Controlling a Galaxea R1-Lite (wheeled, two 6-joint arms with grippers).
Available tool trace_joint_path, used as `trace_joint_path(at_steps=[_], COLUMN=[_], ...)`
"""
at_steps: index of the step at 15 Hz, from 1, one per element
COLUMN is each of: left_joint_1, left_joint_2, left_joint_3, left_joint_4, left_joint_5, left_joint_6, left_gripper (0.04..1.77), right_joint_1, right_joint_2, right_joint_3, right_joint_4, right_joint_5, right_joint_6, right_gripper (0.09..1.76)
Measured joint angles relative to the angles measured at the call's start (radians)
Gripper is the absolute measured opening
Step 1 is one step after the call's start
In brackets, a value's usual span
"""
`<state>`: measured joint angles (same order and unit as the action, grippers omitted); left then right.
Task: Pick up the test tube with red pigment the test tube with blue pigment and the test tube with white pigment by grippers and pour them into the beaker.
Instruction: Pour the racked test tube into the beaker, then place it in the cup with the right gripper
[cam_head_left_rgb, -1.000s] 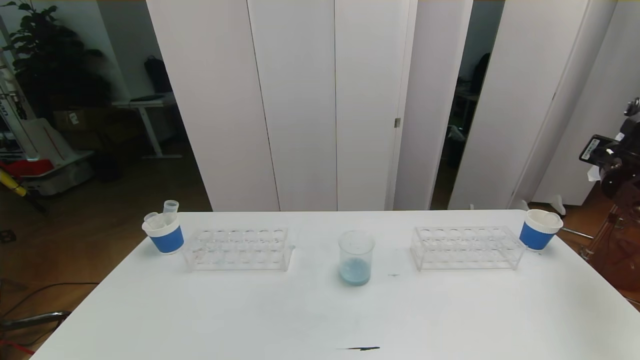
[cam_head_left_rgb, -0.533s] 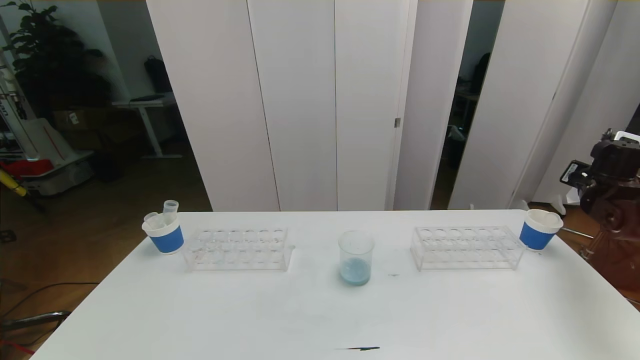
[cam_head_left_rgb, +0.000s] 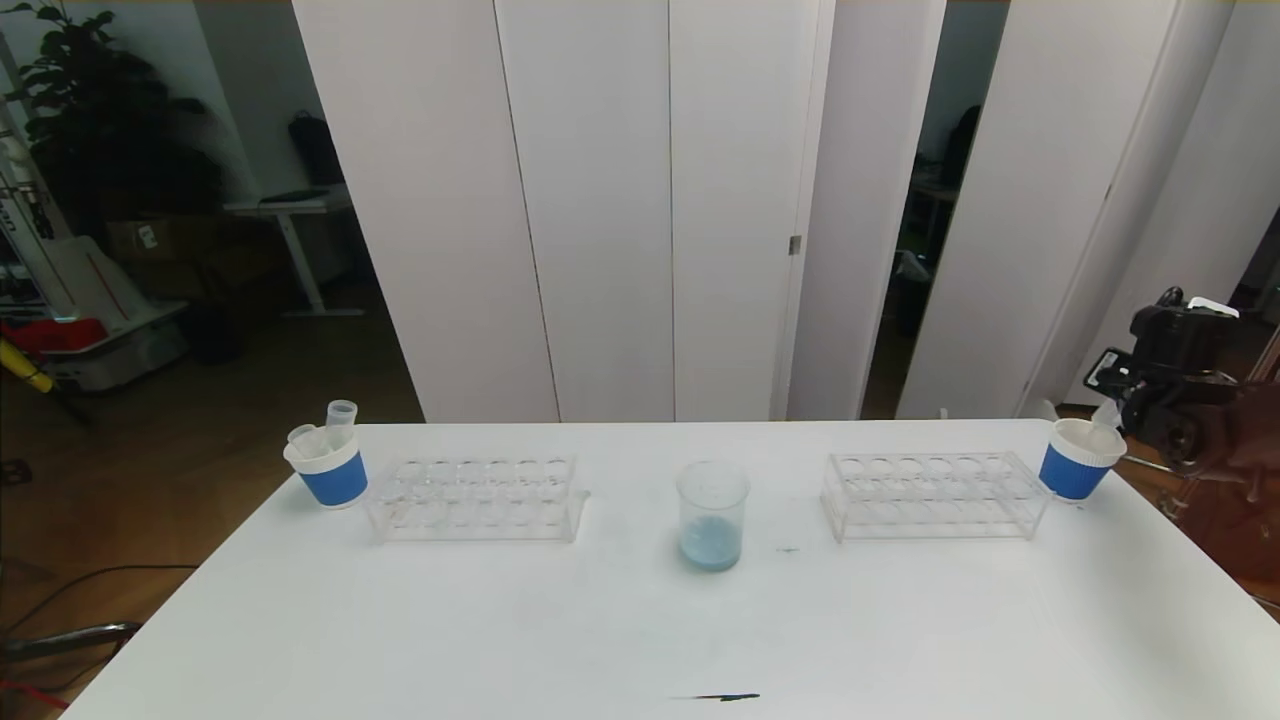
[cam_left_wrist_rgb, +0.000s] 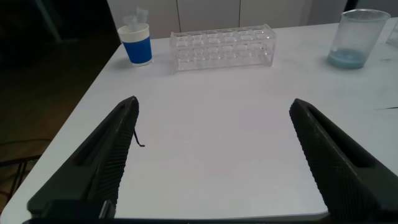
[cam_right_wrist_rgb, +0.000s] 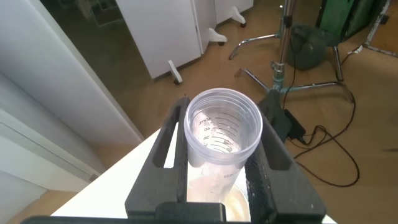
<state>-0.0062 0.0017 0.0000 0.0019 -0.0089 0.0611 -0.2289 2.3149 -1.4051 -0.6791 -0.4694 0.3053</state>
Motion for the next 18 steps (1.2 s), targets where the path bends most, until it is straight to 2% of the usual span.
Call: trace_joint_path(at_steps=[18], left_joint_1=[0.0], left_joint_2=[0.0], left_joint_3=[0.0], left_joint_4=[0.0], left_joint_5=[0.0], left_joint_6=[0.0], left_gripper=[1.73], right_joint_1=[0.002], right_joint_2=[0.036], right_joint_3=[0.042], right_joint_4=[0.016], right_joint_5=[0.0], right_joint_6=[0.03], right_gripper=[0.59])
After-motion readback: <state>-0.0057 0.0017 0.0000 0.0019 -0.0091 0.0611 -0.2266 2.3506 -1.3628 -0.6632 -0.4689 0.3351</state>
